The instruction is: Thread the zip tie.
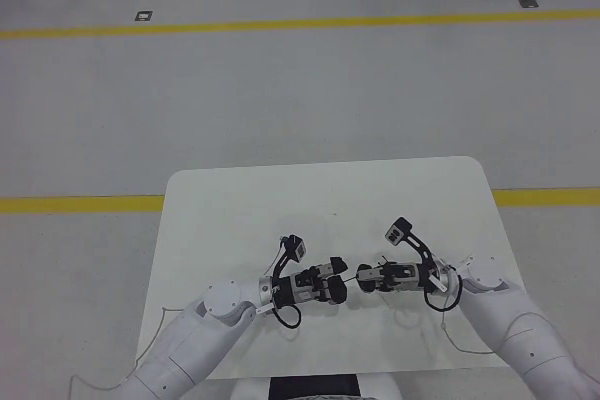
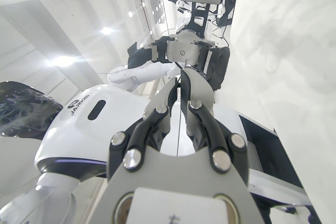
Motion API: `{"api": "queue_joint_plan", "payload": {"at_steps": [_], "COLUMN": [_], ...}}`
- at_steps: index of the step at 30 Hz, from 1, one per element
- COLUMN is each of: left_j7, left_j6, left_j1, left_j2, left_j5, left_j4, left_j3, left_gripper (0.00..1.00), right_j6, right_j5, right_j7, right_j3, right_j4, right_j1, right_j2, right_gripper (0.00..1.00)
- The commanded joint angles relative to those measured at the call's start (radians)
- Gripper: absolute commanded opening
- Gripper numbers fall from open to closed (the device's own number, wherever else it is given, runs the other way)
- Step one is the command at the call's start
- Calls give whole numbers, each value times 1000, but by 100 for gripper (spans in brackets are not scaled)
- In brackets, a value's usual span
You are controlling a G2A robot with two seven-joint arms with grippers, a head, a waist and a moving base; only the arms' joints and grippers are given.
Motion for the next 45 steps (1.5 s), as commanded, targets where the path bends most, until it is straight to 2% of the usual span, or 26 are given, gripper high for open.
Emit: {"api": "queue_joint_plan", "payload": {"at_steps": [1,6,8,13,14,15,16,18,27,45], "left_j7": [0,0,23,33,33,33,33,36,50,50], "left_j6": [0,0,5,2,3,3,4,9,6,16], "left_j1": [0,0,3,2,0,-1,-2,-6,-8,-11], "left_j2": [0,0,-1,1,1,1,1,2,5,13], "left_j5": [0,0,2,0,1,2,3,12,14,14], "left_j4": [0,0,-8,-10,-10,-10,-9,-6,-2,-1], "left_j3": [0,0,5,10,11,12,14,18,25,38], "left_gripper": [100,100,100,100,95,72,55,39,2,0], "right_j6": [0,0,0,14,16,18,18,20,24,26], "right_j5": [2,2,2,-31,-34,-36,-38,-45,-71,-74], "right_j7": [0,0,0,-59,-62,-65,-67,-73,-91,-89], "right_j3": [-1,-1,-1,3,5,7,8,11,22,31], "right_j4": [0,0,0,-30,-31,-31,-32,-34,-40,-47], "right_j1": [1,1,1,-17,-20,-22,-23,-26,-36,-40], "right_j2": [0,0,0,0,1,1,1,2,3,-1], "right_gripper": [0,0,0,0,0,0,0,0,0,0]}}
